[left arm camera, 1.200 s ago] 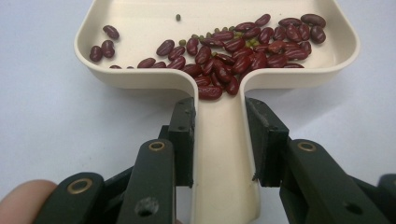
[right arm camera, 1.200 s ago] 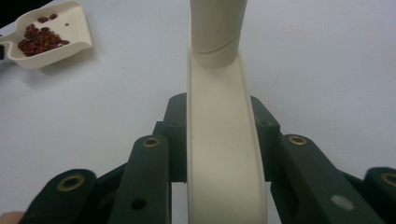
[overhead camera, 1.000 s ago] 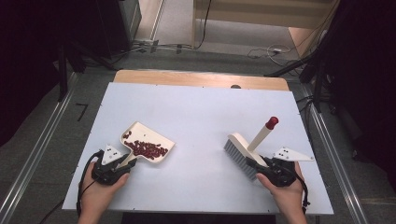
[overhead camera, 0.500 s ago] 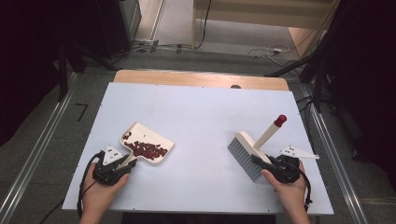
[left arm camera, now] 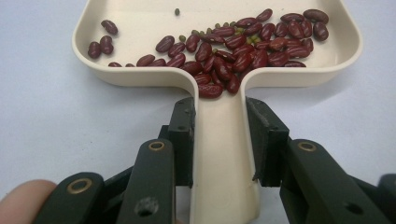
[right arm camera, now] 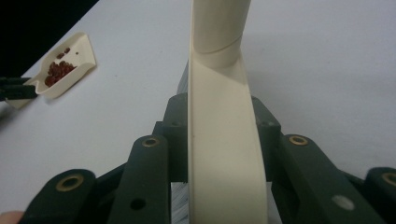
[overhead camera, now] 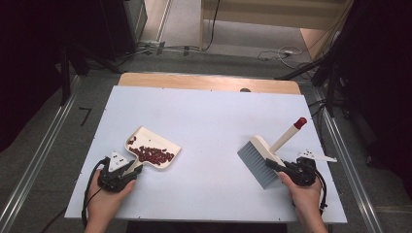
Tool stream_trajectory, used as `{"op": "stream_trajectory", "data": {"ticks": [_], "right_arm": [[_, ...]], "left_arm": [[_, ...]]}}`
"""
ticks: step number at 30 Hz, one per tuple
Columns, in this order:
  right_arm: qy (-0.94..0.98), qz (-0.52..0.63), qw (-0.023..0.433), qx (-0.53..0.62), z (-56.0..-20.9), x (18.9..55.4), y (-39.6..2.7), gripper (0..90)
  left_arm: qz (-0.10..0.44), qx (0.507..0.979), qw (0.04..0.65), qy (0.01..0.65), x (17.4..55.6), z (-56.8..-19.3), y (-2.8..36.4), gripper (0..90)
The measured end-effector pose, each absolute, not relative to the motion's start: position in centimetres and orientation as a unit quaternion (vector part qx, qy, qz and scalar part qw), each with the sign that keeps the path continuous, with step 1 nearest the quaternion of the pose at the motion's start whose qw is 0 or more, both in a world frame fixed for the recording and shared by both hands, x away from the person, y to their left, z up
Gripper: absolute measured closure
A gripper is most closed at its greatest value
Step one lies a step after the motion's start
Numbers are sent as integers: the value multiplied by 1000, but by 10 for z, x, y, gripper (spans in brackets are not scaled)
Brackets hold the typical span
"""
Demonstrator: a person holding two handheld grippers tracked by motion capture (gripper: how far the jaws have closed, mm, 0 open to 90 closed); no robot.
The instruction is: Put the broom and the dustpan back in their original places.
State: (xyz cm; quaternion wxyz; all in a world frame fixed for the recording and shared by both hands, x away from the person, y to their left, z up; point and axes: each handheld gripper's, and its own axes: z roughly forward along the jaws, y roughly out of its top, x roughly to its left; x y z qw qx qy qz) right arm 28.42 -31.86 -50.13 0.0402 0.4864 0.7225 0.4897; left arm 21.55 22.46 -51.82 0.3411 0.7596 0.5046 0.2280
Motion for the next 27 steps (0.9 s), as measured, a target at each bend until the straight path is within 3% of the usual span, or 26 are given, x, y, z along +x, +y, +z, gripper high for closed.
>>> {"op": "stream_trajectory", "data": {"ticks": [27], "right_arm": [[720, 458, 20, 521, -513, 298, -335, 558]], "left_arm": [[226, 760, 341, 505, 216, -519, 225, 662]]}}
